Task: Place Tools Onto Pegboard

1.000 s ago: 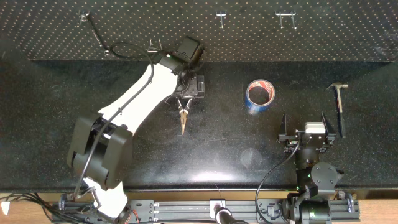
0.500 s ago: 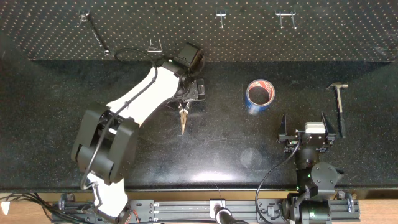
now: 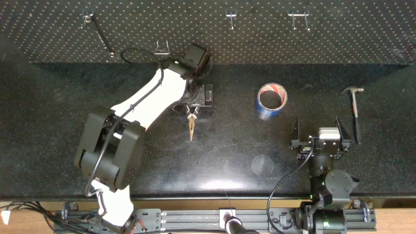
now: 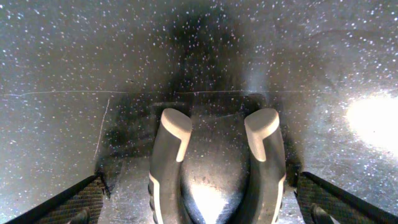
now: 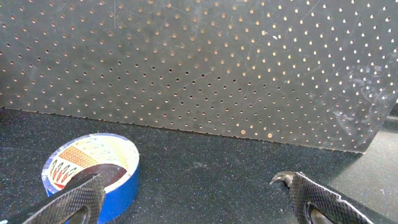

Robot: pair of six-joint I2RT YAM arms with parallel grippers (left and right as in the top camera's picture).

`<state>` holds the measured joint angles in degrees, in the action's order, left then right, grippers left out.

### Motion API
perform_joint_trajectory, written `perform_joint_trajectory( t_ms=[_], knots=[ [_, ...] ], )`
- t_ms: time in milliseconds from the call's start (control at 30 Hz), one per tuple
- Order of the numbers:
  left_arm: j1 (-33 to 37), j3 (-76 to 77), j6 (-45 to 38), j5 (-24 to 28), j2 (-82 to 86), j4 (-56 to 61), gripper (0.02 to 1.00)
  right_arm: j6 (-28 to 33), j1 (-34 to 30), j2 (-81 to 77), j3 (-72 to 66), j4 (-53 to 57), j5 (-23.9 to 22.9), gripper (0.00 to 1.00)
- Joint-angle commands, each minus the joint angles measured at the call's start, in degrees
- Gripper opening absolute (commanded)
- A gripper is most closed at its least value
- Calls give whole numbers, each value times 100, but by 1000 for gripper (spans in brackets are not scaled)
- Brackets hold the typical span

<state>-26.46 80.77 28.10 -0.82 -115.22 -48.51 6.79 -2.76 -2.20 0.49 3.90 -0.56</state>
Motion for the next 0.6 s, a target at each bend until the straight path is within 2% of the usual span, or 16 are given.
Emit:
perform_joint_trajectory(
  t_ms=[33,67,133,267,300,433,467,533,567,600],
  knots=[
    [-24,-31,-55,219,-378,15,996,61,-17,37,-22,17,-33,976],
    [-24,-31,-52,221,-378,15,972,61,-17,37,-22,17,-33,976],
    [-24,-31,-55,221,-378,15,842,61,-17,37,-22,17,-33,976],
    [-24,-31,-55,262,-378,44,750,61,-17,37,-22,17,-33,976],
    [-24,-31,-52,291,-378,44,667,61,-17,37,-22,17,-33,976],
    [-24,-31,-52,332,-378,42,621,61,-17,37,-22,17,-33,976],
    [-24,-31,-55,369,-378,42,509,61,-17,37,-22,17,-33,976],
    [-24,-31,-52,376,-378,42,439,61,-17,37,-22,17,-33,976],
    [-24,-31,-55,391,-378,42,356,61,-17,37,-22,17,-33,976],
    [-24,-31,-55,391,-378,42,145,61,-17,37,-22,17,-33,974]
  ],
)
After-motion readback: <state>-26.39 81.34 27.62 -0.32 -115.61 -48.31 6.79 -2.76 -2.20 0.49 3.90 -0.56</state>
